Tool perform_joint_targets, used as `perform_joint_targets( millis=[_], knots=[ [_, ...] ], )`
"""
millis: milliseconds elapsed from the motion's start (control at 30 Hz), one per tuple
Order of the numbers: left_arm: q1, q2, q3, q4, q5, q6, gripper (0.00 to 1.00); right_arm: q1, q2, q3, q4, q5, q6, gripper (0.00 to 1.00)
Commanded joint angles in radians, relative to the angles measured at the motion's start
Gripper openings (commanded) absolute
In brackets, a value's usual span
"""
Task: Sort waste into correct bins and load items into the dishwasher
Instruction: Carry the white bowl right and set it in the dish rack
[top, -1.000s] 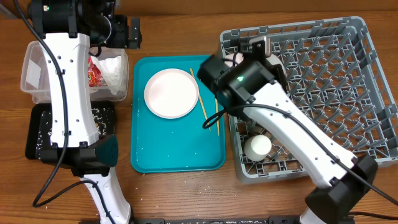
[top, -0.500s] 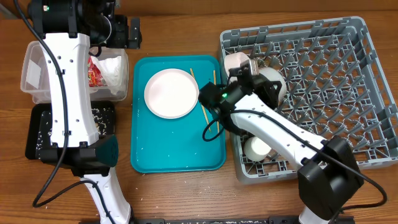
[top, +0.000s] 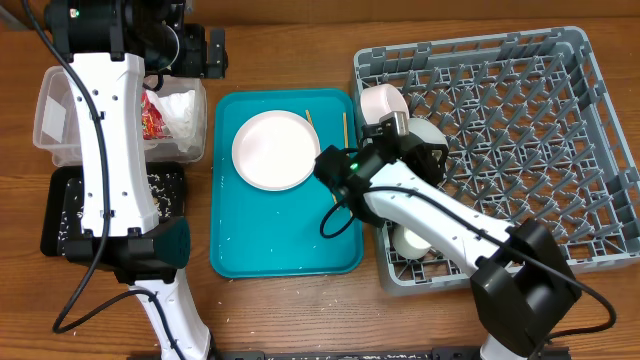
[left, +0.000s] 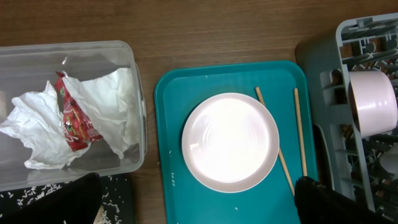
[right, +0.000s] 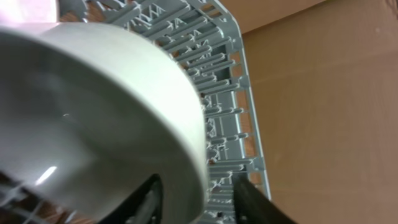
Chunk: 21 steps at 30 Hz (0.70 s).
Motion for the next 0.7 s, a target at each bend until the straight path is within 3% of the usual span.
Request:
perform_joint_targets(
  millis=[0, 133, 300, 333, 367, 467, 667],
  knots=[
    [0.003, 0.003, 0.019, 0.001, -0.006, -0.002, 1.00, 0.047, 0.000, -0.002, -0.003, -0.004, 0.004, 0.60],
    [0.003, 0.003, 0.019, 0.001, -0.006, -0.002, 1.00, 0.096, 0.000, 0.000, -0.018, -0.041, 0.004, 0.68],
    [0.003, 0.003, 0.019, 0.000, -0.006, -0.002, 1.00, 0.128, -0.001, 0.013, -0.035, -0.134, 0.009, 0.70],
    [0.003, 0.003, 0.019, 0.001, -0.006, -0.002, 1.00, 0.128, -0.001, 0.014, -0.032, -0.138, 0.037, 0.75],
    [0.003, 0.003, 0.019, 0.001, -0.006, -0.002, 1.00, 0.128, -0.001, 0.036, -0.041, -0.160, 0.116, 0.81],
    [0.003, 0.003, 0.019, 0.000, -0.006, -0.002, 1.00, 0.118, -0.009, 0.144, -0.093, -0.234, 0.235, 0.86],
    [0.003, 0.003, 0.019, 0.001, -0.006, -0.002, 1.00, -0.025, -0.110, 0.367, -0.097, -0.412, 0.251, 0.89]
  ],
)
